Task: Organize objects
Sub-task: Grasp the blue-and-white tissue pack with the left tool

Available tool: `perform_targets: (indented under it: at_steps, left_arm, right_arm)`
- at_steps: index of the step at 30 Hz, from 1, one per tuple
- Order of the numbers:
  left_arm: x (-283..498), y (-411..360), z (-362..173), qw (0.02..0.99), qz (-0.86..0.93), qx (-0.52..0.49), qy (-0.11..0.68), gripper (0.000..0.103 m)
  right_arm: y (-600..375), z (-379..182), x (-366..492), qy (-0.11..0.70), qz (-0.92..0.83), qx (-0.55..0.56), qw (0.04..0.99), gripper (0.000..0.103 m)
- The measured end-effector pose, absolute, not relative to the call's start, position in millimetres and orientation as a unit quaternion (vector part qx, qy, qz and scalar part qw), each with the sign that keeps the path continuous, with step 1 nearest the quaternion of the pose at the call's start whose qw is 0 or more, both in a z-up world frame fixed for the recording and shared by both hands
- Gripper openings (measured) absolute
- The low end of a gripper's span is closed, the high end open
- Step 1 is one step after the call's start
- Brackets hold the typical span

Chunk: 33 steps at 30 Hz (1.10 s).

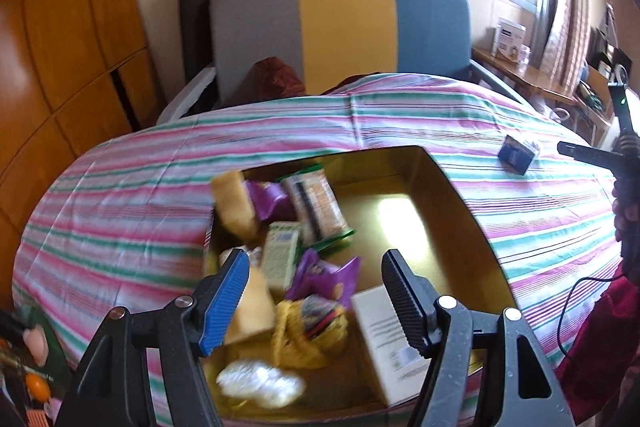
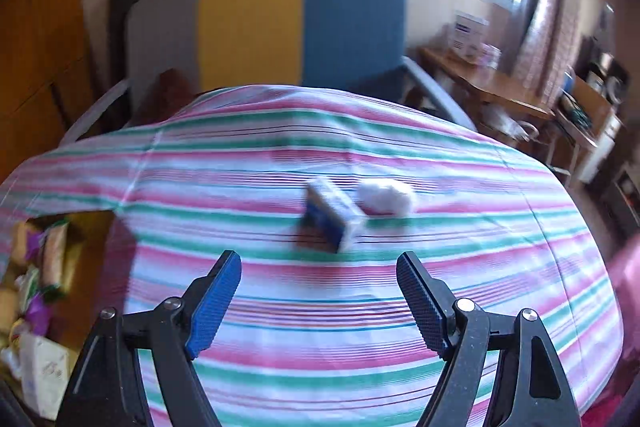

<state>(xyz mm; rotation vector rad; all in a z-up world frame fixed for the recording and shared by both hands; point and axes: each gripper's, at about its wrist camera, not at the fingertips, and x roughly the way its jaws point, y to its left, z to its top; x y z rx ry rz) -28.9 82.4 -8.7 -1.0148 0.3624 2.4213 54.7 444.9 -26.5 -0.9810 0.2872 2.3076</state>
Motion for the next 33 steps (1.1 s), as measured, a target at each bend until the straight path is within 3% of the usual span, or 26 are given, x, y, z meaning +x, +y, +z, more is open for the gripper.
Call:
perform_targets:
  at_steps: [7,13,33]
  left_arm:
    - [-31.8,137.9,-3.0,0.278,0.875,-0.364,0.158,0.070]
    - [-32.9,186.1,-7.4,0.310,0.859,-0.371,0.169,0.070]
    - [-36.0,294.9,-36.3,0.381,0.802,-0.428,0.171,0.070]
  right_arm:
    - [506.8,-50.2,93.9,0.238,0.835,-0.346,0.355,0.081]
    - [519.8,-55.4,105.7,0.288,0.821,-0.339,0.357,0.081]
    - [535.5,-62.0,122.6,0.361,0.802,-0.321,0.351,0.085]
